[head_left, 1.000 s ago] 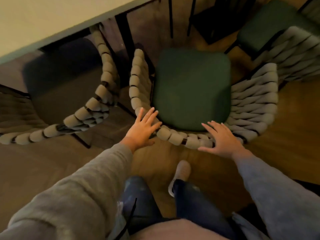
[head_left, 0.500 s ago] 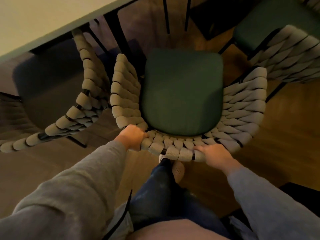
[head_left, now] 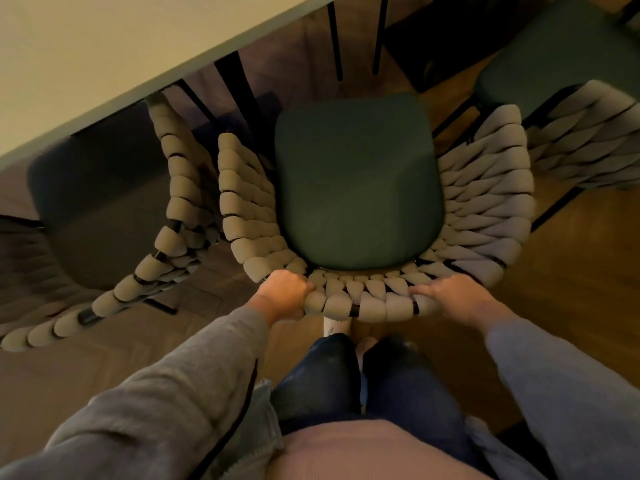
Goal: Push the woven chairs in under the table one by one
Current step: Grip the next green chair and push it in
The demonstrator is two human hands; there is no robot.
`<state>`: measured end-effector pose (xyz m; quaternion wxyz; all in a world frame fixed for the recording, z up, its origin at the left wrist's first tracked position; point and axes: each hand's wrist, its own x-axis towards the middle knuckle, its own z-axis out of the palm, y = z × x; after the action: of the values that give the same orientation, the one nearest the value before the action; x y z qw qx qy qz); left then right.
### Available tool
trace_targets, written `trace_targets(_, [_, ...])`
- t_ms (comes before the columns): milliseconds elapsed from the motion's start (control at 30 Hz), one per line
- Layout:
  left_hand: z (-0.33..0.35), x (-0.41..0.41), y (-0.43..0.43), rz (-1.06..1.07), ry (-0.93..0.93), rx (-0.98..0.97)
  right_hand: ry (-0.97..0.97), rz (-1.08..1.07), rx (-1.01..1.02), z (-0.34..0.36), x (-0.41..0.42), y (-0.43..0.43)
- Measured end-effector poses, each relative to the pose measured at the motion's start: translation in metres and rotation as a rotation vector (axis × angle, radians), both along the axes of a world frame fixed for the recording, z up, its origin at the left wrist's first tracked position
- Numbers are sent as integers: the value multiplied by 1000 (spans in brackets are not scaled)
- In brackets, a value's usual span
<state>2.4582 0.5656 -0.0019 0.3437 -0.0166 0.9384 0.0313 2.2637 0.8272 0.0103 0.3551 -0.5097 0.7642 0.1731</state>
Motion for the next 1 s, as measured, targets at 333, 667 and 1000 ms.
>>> trace_targets(333, [7, -24, 23, -13, -42, -53, -10, 118, 65, -3, -33, 8])
trace_targets(667, [27, -62, 44, -43, -60, -68, -39, 167, -14, -2, -75, 36])
trace_targets(1000, [24, -69, 31, 89, -54, -70, -49, 216, -93, -7, -98, 11])
